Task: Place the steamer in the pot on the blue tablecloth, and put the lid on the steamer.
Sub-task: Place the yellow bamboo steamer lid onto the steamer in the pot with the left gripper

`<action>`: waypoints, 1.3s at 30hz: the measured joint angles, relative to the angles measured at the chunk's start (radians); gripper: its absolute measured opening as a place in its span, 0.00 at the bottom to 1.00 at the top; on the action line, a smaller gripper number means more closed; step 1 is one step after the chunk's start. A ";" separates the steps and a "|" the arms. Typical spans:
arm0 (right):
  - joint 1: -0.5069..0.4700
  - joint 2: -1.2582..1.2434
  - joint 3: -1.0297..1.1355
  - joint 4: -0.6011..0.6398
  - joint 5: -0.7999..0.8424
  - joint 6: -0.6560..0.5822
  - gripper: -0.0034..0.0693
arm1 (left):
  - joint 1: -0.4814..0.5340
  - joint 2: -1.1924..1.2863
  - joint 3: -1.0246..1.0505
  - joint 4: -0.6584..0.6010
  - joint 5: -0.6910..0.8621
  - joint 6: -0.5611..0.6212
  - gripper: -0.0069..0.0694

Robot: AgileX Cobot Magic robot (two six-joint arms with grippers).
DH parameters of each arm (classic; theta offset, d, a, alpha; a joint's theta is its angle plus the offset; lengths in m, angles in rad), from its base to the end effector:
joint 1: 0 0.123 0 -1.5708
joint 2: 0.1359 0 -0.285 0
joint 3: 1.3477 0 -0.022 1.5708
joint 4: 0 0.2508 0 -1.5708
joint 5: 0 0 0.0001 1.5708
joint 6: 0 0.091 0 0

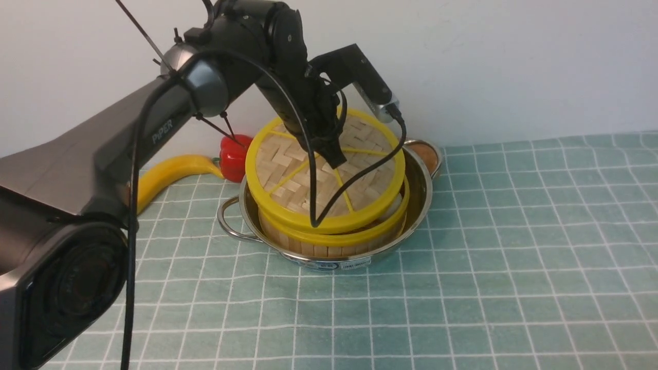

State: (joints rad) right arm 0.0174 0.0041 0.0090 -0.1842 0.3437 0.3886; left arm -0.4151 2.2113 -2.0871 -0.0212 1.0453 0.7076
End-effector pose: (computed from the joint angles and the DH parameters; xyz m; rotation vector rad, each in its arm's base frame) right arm 0.0540 -0.0047 0.1795 0.2242 1.8221 0.1065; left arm 0.4512 -0.2007 0.2587 1.4062 2.2514 0.0688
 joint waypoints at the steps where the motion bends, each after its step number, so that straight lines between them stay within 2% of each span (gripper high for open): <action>1: 0.000 0.000 0.000 0.000 0.000 0.000 0.38 | 0.001 0.000 0.000 0.000 0.003 0.000 0.25; 39: 0.000 0.000 0.000 0.000 0.000 0.000 0.38 | 0.000 0.008 0.000 -0.045 0.004 0.045 0.25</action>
State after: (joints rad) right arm 0.0174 0.0041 0.0090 -0.1842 0.3437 0.3886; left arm -0.4152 2.2193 -2.0871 -0.0661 1.0496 0.7527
